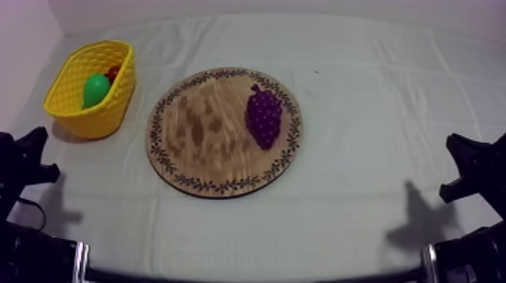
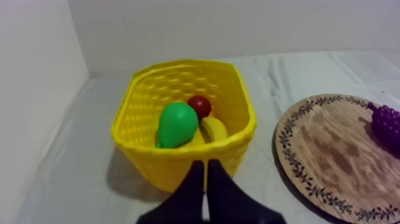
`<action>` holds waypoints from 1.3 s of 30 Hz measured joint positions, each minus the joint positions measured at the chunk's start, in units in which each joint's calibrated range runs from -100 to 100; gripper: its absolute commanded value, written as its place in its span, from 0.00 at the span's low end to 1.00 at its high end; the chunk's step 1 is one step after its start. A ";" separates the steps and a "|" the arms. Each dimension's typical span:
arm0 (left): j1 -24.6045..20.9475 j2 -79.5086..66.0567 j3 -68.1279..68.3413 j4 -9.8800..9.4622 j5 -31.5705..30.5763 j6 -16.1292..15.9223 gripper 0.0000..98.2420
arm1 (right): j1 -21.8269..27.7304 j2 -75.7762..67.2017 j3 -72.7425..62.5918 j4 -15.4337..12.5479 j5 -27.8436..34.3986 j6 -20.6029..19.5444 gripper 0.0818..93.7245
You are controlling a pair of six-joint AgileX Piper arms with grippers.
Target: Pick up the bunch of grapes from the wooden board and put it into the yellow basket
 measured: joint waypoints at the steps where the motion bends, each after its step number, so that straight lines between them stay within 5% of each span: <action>1: 0.09 1.11 -0.91 -0.13 -0.08 0.24 0.00 | 0.00 0.00 0.00 0.00 0.00 0.00 0.00; 9: 2.79 12.89 -15.19 -0.76 5.54 3.38 0.00 | 0.00 0.00 0.00 0.00 0.00 0.00 0.00; 27: 12.55 41.76 -60.86 -7.77 28.95 14.27 0.00 | 0.00 0.00 0.00 0.00 0.00 0.00 0.00; 39: 18.14 59.61 -83.09 -8.60 37.96 16.12 0.00 | 0.00 0.00 0.00 0.00 0.00 0.24 0.00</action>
